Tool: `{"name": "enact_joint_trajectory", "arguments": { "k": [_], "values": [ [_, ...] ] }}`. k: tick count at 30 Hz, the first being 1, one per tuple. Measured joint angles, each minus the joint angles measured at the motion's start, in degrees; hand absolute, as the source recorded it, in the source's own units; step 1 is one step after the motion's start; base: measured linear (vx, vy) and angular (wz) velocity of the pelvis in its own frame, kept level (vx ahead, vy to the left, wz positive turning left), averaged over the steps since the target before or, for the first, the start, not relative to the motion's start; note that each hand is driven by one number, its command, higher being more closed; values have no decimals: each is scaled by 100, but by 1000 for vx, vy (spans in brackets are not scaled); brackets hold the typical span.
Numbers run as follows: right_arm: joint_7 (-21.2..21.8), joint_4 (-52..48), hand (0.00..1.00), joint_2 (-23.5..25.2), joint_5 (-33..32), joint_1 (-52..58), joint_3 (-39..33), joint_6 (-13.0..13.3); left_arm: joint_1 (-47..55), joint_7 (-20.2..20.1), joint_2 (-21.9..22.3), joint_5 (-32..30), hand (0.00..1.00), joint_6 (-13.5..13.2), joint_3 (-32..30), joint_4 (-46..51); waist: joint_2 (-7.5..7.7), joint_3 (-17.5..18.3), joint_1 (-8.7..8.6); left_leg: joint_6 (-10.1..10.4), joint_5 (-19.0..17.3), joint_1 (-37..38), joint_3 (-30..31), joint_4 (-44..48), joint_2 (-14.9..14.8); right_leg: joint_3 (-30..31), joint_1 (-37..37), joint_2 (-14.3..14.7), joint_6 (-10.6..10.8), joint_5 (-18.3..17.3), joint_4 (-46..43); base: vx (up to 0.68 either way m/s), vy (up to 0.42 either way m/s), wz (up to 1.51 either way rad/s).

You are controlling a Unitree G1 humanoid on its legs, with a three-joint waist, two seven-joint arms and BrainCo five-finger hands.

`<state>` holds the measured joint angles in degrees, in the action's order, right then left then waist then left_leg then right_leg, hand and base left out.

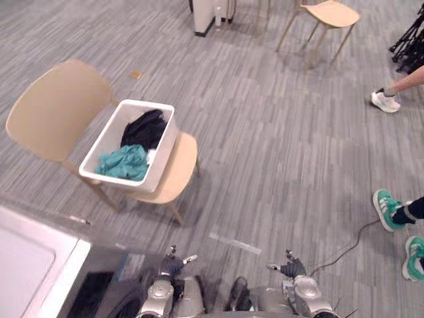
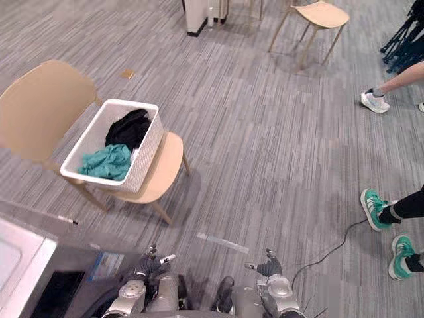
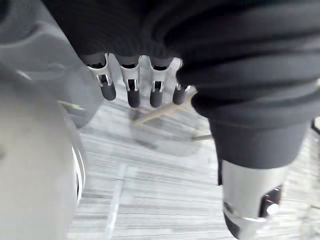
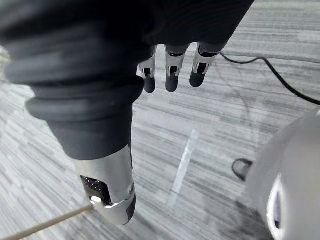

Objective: Pick up the laundry basket with both hands and put the clothes into the washing machine.

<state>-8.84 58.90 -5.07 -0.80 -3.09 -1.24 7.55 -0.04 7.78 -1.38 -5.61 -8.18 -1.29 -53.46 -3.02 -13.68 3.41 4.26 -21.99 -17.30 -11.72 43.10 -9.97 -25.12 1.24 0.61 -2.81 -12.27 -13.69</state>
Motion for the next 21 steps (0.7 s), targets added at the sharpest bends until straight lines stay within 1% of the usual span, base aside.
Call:
{"name": "enact_joint_trajectory", "arguments": {
  "k": [1, 2, 3, 4, 5, 6, 7, 8, 9, 10, 11, 12, 13, 14, 15, 16, 17, 18, 19, 20, 21],
  "values": [
    [-3, -3, 0, 5, -35, -3, -24, 3, -5, 0, 0, 36, 0, 0, 37, 4, -6, 7, 33, 50, 39, -49, 99, -504, 158, 31, -84, -42, 38, 19, 115, 351, 130, -26],
    [-29, -1, 0, 12, -76, -36, -89, 23, -14, -8, -6, 59, 0, -4, 95, 39, 38, -6, 61, -82, 612, -100, 261, -1412, 458, 93, -221, -139, 164, 63, 352, 365, 142, -28],
    [-72, -8, 0, 57, -88, -65, -79, 45, 21, -4, -48, 62, 0, -6, 106, 84, 164, 67, 119, -358, 1238, 131, 236, -2030, 726, 248, -319, -258, 327, 161, 614, 396, 146, -21],
    [-88, -22, 0, 88, -88, -96, -71, 76, 34, -4, -61, 63, 0, -2, 113, 82, 209, 105, 140, -485, 1315, 179, 204, -2151, 810, 268, -371, -318, 407, 215, 727, 389, 139, -15],
    [-97, -71, 0, 99, -86, -161, -99, 95, -7, -4, -98, 63, 0, 2, 107, 86, 239, 68, 122, -721, 1256, 170, 153, -2035, 819, 271, -459, -348, 592, 351, 904, 316, 136, -12],
    [-98, -85, 0, 124, -85, -205, -103, 97, 14, -5, -114, 76, 0, 2, 79, 82, 275, 49, 177, -817, 1173, 176, 80, -1847, 800, 337, -534, -367, 653, 389, 925, 374, 194, -27],
    [-102, -117, 0, 133, -82, -216, -123, 109, 1, -9, -101, 106, 0, -2, 45, 101, 302, 26, 244, -824, 1101, 192, 50, -1448, 791, 417, -595, -478, 707, 374, 612, 349, 221, -37],
    [-101, -116, 0, 125, -77, -212, -122, 105, 25, -7, -96, 105, 0, 0, 63, 94, 276, 36, 240, -763, 926, 318, 73, -1518, 832, 475, -512, -590, 793, 316, 36, 425, 294, -46],
    [-102, -129, 0, 95, -68, -203, -123, 113, 145, -15, -86, 104, 0, -13, 108, 82, 168, 96, 212, -840, 709, 850, 142, -1996, 816, 506, -133, -795, 910, 220, -1256, 344, 263, -34],
    [-100, -136, 0, 129, -61, -220, -121, 112, 122, -21, -90, 103, 0, -7, 148, -18, 265, 76, 189, -881, 654, 1131, 132, -2167, 965, 496, 265, -1142, 898, 212, -2460, 348, 217, -1],
    [-93, -140, 0, 124, -52, -158, -125, 89, 84, 5, -147, 106, 0, 15, 159, -61, 389, 77, 124, -978, 601, 1403, 207, -2245, 1150, 467, 754, -1638, 801, 170, -3883, 291, 119, 36],
    [-94, -128, 0, 113, -53, -125, -125, 84, 89, -4, -143, 106, 0, 14, 182, -59, 390, 78, 82, -1003, 585, 1506, 271, -2275, 1186, 405, 854, -1758, 778, 152, -4201, 375, 99, 70],
    [-94, -116, 0, 107, -53, -87, -134, 74, 116, -14, -150, 105, 0, 16, 193, -62, 365, 68, 34, -1007, 583, 1709, 455, -2372, 1218, 222, 988, -1899, 690, 72, -4559, 459, 69, 69],
    [-93, -118, 0, 118, -50, -97, -148, 78, 126, -11, -154, 106, 0, 18, 181, -59, 342, 55, 51, -1005, 584, 1928, 718, -2543, 1217, 101, 1153, -1916, 658, -11, -4554, 446, 43, 67],
    [-91, -118, 0, 117, -47, -111, -162, 78, 122, -8, -156, 110, 0, 21, 176, -59, 334, 49, 66, -1005, 584, 1990, 829, -2591, 1215, 83, 1212, -1884, 645, -58, -4408, 367, -4, 64],
    [-90, -126, 0, 111, -38, -136, -213, 80, 108, -3, -153, 124, 0, 22, 175, -55, 316, 40, 57, -1000, 584, 2094, 1078, -2673, 1197, 49, 1287, -1804, 665, -183, -3970, 297, -67, 77],
    [-90, -131, 0, 85, -35, -156, -254, 83, 84, -1, -150, 146, 0, 21, 170, -54, 284, 23, 54, -964, 565, 2154, 1310, -2679, 1170, 91, 1396, -1661, 681, -275, -3436, 375, -122, 108],
    [-86, -153, 0, -1, -35, -177, -243, 91, 9, 5, -140, 148, 0, 22, 153, -54, 177, -27, 63, -823, 486, 2234, 1697, -2675, 1048, 496, 1605, -1308, 668, -284, -2748, 442, -182, 102],
    [-85, -175, 0, -39, -38, -177, -243, 91, -32, 8, -132, 152, 0, 19, 137, -56, 93, -45, 66, -773, 458, 2234, 1879, -2671, 977, 825, 1750, -1088, 700, -266, -2400, 360, -193, 124],
    [-85, -239, 0, -93, -60, -156, -252, 92, -135, 22, -110, 159, 0, 19, 111, -87, 42, -26, 28, -693, 419, 2121, 2265, -2599, 898, 1515, 1981, -765, 948, -83, -1674, 437, -322, 178],
    [-92, -261, 0, -131, -85, -65, -346, 93, -252, 45, -82, 158, 0, 18, 115, -110, 68, -26, -18, -410, 313, 2005, 2721, -2398, 934, 2291, 1905, -623, 1144, 601, -459, 388, -332, 192]
  ]
}}
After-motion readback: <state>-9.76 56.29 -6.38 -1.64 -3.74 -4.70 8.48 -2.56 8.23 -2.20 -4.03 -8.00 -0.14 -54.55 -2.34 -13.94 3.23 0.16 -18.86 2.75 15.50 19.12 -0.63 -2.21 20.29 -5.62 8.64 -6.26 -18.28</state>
